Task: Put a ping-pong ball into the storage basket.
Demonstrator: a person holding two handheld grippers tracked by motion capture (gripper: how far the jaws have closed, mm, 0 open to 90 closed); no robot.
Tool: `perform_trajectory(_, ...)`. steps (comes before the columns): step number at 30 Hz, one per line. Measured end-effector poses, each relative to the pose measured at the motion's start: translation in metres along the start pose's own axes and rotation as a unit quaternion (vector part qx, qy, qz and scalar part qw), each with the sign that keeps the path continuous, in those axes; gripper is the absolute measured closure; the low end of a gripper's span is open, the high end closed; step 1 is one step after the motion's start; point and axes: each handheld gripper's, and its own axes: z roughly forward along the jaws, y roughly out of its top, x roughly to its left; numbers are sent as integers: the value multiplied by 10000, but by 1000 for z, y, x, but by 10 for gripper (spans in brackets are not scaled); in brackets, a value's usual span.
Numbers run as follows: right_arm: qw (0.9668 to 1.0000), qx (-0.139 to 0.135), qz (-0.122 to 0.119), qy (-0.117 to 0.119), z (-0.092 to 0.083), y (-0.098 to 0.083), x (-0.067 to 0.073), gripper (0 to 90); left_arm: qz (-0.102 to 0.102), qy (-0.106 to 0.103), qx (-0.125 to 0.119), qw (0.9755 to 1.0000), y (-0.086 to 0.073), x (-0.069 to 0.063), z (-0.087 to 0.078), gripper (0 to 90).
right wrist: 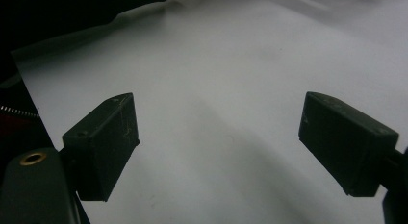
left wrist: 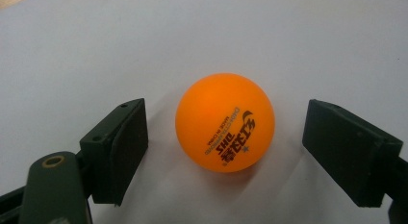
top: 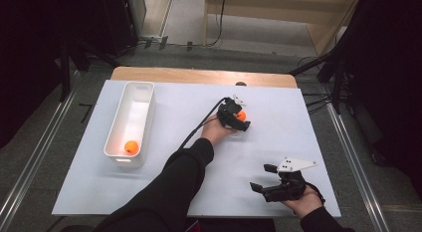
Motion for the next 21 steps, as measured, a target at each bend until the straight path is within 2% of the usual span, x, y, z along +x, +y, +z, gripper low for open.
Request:
perform_trajectory(5, 10000, -17, 2, 16, 0, 0, 0, 123, 83, 167, 10, 9998, 0, -2, 0, 204)
perform_trajectory(10, 10000, -21, 26, 33, 0, 0, 0, 123, 57, 267, -26, 9996, 0, -3, 0, 251)
perform_trajectory(16, 10000, -24, 15, 22, 0, 0, 0, 123, 78, 278, -52, 9996, -1, -3, 0, 297)
perform_trajectory(21, 10000, -22, 13, 28, 0, 0, 0, 123, 177, 215, -113, 9995, -1, -5, -1, 397)
